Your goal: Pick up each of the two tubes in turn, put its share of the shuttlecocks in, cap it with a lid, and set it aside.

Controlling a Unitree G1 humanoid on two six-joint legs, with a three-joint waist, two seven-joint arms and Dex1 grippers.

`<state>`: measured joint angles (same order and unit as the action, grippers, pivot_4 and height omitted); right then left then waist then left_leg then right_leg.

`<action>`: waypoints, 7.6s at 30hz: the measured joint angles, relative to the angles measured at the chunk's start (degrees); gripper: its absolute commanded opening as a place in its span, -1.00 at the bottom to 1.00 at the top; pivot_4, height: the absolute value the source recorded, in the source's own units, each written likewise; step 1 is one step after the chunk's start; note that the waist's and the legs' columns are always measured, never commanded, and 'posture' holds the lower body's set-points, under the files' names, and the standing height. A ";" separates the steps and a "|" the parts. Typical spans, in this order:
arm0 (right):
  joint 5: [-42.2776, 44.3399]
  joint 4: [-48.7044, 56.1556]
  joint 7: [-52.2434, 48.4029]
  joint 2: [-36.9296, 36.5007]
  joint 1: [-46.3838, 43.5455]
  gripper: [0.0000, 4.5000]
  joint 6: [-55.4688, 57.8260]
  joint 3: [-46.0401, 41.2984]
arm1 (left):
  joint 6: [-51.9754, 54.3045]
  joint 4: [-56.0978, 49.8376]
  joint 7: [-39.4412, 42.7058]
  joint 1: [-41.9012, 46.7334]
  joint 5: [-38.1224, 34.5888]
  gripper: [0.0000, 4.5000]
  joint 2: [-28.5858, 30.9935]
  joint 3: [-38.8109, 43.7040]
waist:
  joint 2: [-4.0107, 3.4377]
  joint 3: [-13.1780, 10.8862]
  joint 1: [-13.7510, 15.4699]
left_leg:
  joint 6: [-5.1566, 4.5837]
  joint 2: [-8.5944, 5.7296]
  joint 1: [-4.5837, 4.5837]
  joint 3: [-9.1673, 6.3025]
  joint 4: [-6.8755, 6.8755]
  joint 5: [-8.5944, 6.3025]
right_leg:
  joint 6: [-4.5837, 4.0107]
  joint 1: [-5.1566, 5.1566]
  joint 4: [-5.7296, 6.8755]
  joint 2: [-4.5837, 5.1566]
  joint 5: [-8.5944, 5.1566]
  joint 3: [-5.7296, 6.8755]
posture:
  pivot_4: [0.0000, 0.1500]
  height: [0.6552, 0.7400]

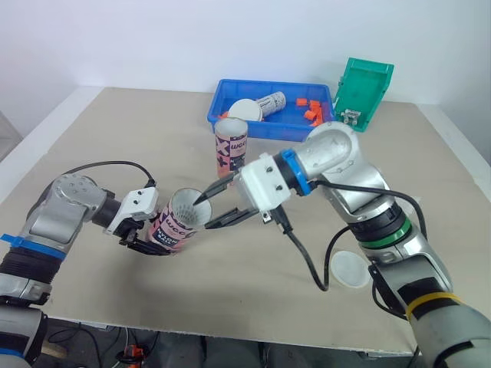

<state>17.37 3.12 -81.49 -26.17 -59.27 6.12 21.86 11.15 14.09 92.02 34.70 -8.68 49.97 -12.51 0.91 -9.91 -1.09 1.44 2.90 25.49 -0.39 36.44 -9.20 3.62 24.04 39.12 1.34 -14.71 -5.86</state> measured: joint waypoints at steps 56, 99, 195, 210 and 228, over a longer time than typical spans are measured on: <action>1.70 -9.10 -7.91 -15.62 4.26 -0.85 -0.49 -8.00 | 6.21 -9.38 -8.41 -4.88 -9.00 0.33 -8.87 5.88 | 0.27 -0.22 0.20 | 0.10 0.57 0.33 0.00 -0.07 0.01 | -0.39 0.27 0.04 -0.45 0.08 0.21 | 1.00 0.15; -16.01 -10.10 -7.09 -32.35 28.87 -0.53 -4.22 -5.23 | -13.53 5.64 -21.66 -7.41 -5.22 0.33 -30.94 -3.38 | 0.08 -0.13 -1.66 | 0.09 0.39 -0.86 0.23 0.06 0.02 | -0.01 -0.64 -0.01 -0.45 0.18 -0.27 | 1.00 0.15; -0.71 -13.43 -8.81 -9.68 -18.21 -0.99 -16.97 13.02 | -5.21 3.98 -14.34 -3.26 -6.17 0.33 -24.61 -5.79 | 0.19 -0.06 -3.48 | 0.28 0.95 -1.29 -0.05 -1.01 -0.17 | -0.89 -0.54 0.06 -1.21 -0.35 -0.17 | 1.00 0.15; -2.02 -11.87 -8.54 -12.31 -18.05 -0.99 -19.31 15.91 | -5.82 4.06 -14.39 -2.82 -6.17 0.33 -24.61 -6.29 | 0.20 -0.05 -3.39 | 0.28 0.94 -1.29 -0.04 -1.01 -0.18 | -0.87 -0.57 0.05 -1.18 -0.40 -0.18 | 1.00 0.15; -9.32 -17.52 -8.43 -1.92 -14.67 0.89 -18.85 7.62 | -4.98 3.32 -15.53 -4.53 -6.32 0.33 -24.17 -5.43 | 0.27 0.38 -3.50 | 0.27 1.01 -1.58 -0.05 -1.10 -0.19 | -1.07 -0.67 0.08 -1.27 -0.34 -0.14 | 1.00 0.15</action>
<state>8.05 -14.40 -89.92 -28.10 -73.94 -12.74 29.48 6.17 17.41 76.49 30.17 -15.00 25.79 -17.94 1.18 -9.53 -4.59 1.71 3.91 23.91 -0.44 35.34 -9.38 2.55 23.37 39.20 0.07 -15.05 -6.00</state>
